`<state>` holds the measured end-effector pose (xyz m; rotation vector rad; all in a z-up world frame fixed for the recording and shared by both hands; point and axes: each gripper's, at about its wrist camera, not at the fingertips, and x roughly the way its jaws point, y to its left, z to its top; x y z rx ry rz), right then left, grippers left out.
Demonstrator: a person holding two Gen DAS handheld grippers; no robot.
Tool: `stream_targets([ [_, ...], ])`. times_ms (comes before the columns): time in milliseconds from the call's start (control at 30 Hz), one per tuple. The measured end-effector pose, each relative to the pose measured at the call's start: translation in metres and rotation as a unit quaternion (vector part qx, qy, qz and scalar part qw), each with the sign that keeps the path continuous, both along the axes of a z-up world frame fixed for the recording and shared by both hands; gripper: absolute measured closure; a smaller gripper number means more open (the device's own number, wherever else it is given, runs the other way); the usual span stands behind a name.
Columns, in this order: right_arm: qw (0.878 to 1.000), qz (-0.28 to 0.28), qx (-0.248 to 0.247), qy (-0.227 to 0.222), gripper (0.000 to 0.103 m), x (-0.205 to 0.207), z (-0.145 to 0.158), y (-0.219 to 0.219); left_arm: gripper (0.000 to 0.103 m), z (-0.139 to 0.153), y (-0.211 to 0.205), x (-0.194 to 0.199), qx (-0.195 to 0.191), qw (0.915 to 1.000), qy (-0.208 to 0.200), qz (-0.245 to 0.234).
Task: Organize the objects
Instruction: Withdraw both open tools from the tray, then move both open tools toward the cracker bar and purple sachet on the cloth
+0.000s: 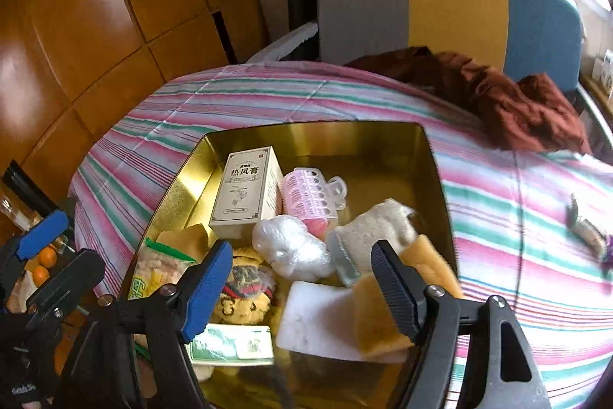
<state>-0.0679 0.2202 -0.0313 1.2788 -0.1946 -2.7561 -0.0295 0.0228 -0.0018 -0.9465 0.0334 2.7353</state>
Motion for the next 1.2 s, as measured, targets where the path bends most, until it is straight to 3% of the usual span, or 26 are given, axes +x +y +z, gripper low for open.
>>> stream_targets([
  [567,0.998,-0.034,0.050,0.027,0.022,0.033,0.025,0.035,0.010,0.006,0.035,0.019,-0.025,0.9985,0.013,-0.046],
  [1200,0.985,-0.159,0.072,-0.004,0.022,0.048,0.019,0.182,0.008,0.007,0.088,0.030,-0.065,0.9915,0.013,-0.112],
])
